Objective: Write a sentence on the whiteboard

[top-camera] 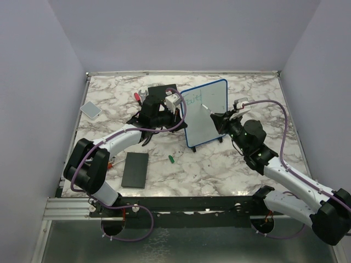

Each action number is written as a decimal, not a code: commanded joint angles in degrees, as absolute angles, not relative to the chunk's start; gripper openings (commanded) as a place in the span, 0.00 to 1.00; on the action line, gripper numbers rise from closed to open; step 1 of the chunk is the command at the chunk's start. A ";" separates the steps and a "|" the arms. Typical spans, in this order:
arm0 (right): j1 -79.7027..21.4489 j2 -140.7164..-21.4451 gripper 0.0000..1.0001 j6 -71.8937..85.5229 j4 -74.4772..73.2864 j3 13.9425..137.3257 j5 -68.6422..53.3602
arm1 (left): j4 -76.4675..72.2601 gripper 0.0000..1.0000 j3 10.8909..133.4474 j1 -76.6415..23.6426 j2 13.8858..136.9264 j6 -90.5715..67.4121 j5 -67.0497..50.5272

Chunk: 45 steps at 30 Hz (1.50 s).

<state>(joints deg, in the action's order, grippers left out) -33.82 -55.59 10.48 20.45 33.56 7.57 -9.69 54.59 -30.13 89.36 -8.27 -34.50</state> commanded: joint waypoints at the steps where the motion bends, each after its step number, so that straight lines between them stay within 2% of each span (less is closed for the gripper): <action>1: -33.87 -55.51 0.01 9.27 20.93 35.38 8.63 | -5.20 0.00 54.23 -30.68 90.26 -6.11 -33.13; 31: -33.79 -56.87 0.01 7.95 22.54 37.94 14.88 | -5.25 0.00 54.23 -30.77 90.18 -5.97 -33.04; 45: -33.84 -57.33 0.01 7.79 21.25 37.15 13.47 | -5.02 0.00 54.32 -30.76 90.35 -5.89 -33.05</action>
